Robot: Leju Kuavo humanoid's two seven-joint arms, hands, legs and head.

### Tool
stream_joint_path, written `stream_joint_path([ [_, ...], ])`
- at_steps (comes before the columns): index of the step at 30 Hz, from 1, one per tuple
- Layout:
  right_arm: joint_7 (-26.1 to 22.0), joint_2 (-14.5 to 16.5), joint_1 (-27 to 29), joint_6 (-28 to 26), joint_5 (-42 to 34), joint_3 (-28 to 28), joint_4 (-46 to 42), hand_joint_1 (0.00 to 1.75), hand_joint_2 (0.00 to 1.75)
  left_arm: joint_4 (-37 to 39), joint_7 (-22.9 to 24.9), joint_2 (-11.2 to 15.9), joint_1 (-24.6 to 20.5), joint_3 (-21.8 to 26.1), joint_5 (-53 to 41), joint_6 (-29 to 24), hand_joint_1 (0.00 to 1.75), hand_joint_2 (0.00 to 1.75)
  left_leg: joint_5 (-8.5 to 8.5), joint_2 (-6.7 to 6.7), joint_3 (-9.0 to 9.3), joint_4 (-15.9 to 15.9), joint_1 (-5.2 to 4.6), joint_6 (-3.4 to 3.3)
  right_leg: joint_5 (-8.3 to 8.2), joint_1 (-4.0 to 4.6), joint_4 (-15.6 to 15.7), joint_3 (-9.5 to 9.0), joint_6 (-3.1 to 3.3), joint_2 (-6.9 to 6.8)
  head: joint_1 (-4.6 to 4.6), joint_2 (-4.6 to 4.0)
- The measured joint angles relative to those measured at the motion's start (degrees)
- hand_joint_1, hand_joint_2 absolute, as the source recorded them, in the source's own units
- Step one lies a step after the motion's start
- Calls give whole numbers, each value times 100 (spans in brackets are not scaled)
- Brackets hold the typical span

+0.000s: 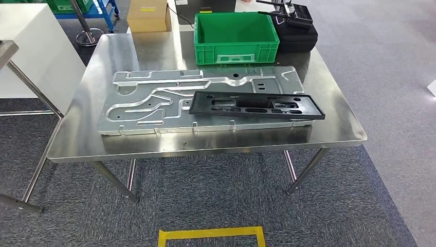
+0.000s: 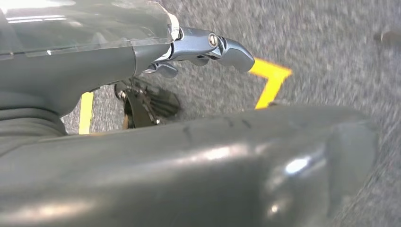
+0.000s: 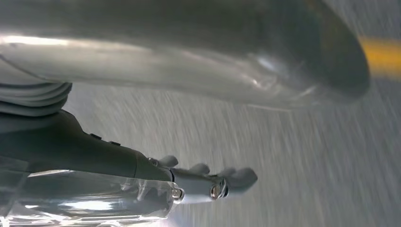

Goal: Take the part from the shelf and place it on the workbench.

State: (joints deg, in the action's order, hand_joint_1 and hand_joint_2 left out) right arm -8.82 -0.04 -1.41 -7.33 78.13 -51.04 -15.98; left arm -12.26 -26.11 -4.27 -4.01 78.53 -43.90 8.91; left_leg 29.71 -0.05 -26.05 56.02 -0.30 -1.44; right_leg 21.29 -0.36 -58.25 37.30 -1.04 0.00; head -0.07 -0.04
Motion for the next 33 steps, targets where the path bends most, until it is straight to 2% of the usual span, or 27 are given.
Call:
stream_joint_path([
  [1,189,25,-30,286,50,43,71,0,0,1,-1,-14,-7,33,19,-28,0,0,-78,13,-64,-18,19,-33,150,-5,-99,48,-31,4,2,0],
  [2,380,44,-59,553,89,80,129,0,0,2,-2,-27,-13,62,29,-47,0,0,-156,25,-143,-33,37,-57,406,-18,-308,120,-62,5,5,0],
  [4,745,82,-119,989,136,146,217,0,0,2,7,-40,-11,104,29,-63,0,0,-288,41,-318,-26,39,-74,1021,-43,-1005,281,-122,3,17,0],
  [5,905,100,-148,1165,149,171,253,0,0,2,23,-48,-6,120,16,-73,0,0,-352,48,-406,-16,38,-66,1182,-54,-1338,320,-147,2,16,0],
  [6,1028,122,-173,1313,158,195,285,0,0,2,49,-54,-5,133,2,-87,0,0,-415,57,-497,-1,39,-54,1201,-62,-1544,292,-162,2,16,0],
  [7,1104,141,-193,1421,173,218,312,0,0,2,80,-58,-6,142,-10,-110,0,0,-474,62,-590,21,40,-38,1096,-70,-1560,170,-169,1,16,0],
  [8,1148,158,-213,1502,199,242,335,0,0,2,109,-64,-8,150,-17,-136,0,0,-527,64,-679,46,42,-20,941,-77,-1371,-54,-166,2,16,0],
  [9,1166,172,-240,1556,231,274,350,0,0,2,132,-71,-14,157,-20,-165,0,0,-575,65,-754,74,43,2,830,-82,-1008,-375,-151,4,15,0],
  [11,1154,190,-323,1624,290,343,370,0,0,2,152,-87,-24,172,-22,-218,0,0,-658,68,-851,122,31,62,864,-60,-147,-1005,-92,10,10,0],
  [12,1144,199,-371,1651,307,373,379,0,0,2,156,-94,-31,181,-22,-239,0,0,-703,72,-871,131,30,97,930,-39,129,-1181,-55,12,11,0],
  [13,1134,208,-411,1674,315,397,388,0,0,2,162,-99,-36,188,-31,-253,0,0,-750,77,-884,127,32,135,968,-15,261,-1239,-15,10,11,0],
  [15,1107,226,-458,1689,285,422,411,0,0,2,186,-106,-38,196,-84,-259,0,0,-781,70,-932,139,47,205,874,-13,283,-1151,73,-14,15,0],
  [16,1077,231,-468,1685,244,428,420,0,0,3,204,-110,-35,196,-138,-244,0,0,-650,61,-989,234,56,231,807,-20,290,-1084,123,-30,10,0],
  [17,1036,234,-467,1679,181,429,427,0,0,4,217,-118,-27,190,-201,-216,0,0,-407,51,-1071,440,62,252,731,-28,299,-1001,168,-47,2,0],
  [19,958,228,-433,1677,44,418,432,0,0,7,215,-140,-20,158,-333,-124,0,0,215,44,-1248,1131,78,281,600,-11,284,-827,219,-66,-16,0],
  [20,947,220,-403,1680,-23,404,433,0,0,8,204,-153,-18,132,-398,-67,0,0,401,44,-1303,1495,81,294,536,1,270,-735,223,-73,-21,0],
  [21,962,211,-373,1683,-88,377,435,0,0,9,191,-166,-19,94,-471,3,0,0,438,44,-1298,1747,83,301,476,12,249,-640,221,-80,-21,0],
  [22,999,203,-345,1686,-151,343,436,0,0,10,181,-178,-20,49,-545,76,0,0,342,44,-1209,1823,84,302,420,19,219,-538,215,-85,-22,0],
  [23,1049,196,-320,1682,-224,296,438,0,0,11,178,-186,-22,-8,-627,159,0,0,172,44,-1017,1688,84,293,371,23,180,-436,206,-86,-21,0],
  [24,1100,191,-298,1668,-299,242,439,0,0,13,181,-190,-29,-74,-704,235,0,0,24,42,-732,1365,84,275,328,25,133,-344,193,-83,-22,0],
  [26,1161,188,-257,1611,-434,126,440,0,0,13,209,-186,-57,-203,-824,353,0,0,23,39,-114,501,63,221,257,39,41,-210,150,-75,-21,0],
  [27,1164,189,-241,1573,-487,72,441,0,0,13,226,-182,-71,-259,-862,390,0,0,98,39,67,200,50,191,219,42,14,-177,122,-74,-19,0],
  [28,1150,190,-227,1531,-531,22,441,0,0,13,239,-179,-82,-306,-892,419,0,0,157,40,143,36,35,159,175,39,4,-158,89,-75,-21,0],
  [30,1077,190,-203,1447,-592,-66,442,0,0,17,260,-180,-88,-381,-934,454,0,0,84,55,78,-18,40,74,100,28,14,-131,17,-68,-30,0],
  [31,1027,191,-193,1413,-607,-102,443,0,0,20,268,-179,-93,-414,-950,464,0,0,15,65,20,-29,50,22,180,20,-34,-90,-19,-55,-31,0],
  [32,975,192,-184,1387,-615,-130,445,0,0,23,270,-178,-97,-443,-962,473,0,0,-66,75,-56,-45,61,-22,377,12,-176,-27,-55,-41,-25,0],
  [33,927,191,-181,1369,-618,-151,447,0,0,26,263,-175,-101,-469,-974,483,0,0,-145,83,-145,-51,69,-51,677,-8,-441,59,-87,-28,-23,0],
])
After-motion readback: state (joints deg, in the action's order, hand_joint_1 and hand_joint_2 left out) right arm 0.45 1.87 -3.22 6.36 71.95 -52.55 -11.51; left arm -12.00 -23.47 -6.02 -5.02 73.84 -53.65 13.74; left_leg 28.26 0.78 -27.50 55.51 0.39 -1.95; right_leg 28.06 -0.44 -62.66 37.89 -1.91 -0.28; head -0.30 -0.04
